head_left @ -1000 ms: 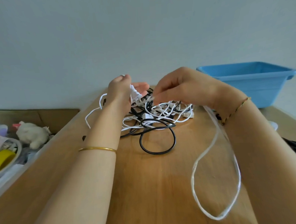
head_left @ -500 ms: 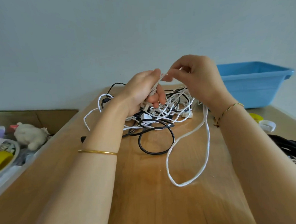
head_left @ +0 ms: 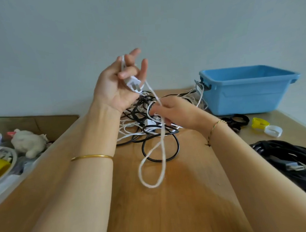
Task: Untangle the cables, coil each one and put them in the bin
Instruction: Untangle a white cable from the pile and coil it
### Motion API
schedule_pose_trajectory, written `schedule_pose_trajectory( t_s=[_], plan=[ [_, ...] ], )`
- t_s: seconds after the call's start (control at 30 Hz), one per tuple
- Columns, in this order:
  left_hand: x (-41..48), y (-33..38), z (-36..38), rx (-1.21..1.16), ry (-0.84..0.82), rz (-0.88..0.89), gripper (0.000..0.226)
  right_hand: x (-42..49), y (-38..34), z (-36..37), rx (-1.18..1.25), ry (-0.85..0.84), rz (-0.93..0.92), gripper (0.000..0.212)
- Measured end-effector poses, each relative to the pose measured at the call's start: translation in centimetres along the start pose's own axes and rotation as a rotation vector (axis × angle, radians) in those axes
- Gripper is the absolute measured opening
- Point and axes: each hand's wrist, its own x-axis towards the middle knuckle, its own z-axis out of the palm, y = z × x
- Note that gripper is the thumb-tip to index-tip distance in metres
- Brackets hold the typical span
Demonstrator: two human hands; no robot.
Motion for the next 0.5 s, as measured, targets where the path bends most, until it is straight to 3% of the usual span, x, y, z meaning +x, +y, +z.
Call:
schedule_pose_trajectory(
  t_s=[0.07,0.17,0.3,0.37,0.5],
  plan=[
    [0.2,0.1,-0.4,0.020,0.174,0.215,0.029,-0.2,-0.6,0.3,-0.038,-0.111,0.005,0.031],
    [0.3,0.1,-1.6,0.181,0.419,0.375,0.029,-0.6,-1.7,0.0,-0.057,-0.189,0.003,0.037],
    [0.4,0.4,-3.3,0.701,0.647,0.515,0.022,-1.3,-2.6,-1.2,0.070,-0.126,-0.036,0.041],
    [0.3,-0.2,-3.8,1.120,0.665,0.556,0.023,-1.3,-2.7,-1.7,0.195,-0.060,-0.074,0.032],
    [-0.1,-1.8,-3.7,1.768,0.428,0.410,0.023,-0.7,-2.2,-2.1,0.386,0.140,-0.060,0.020]
  ],
)
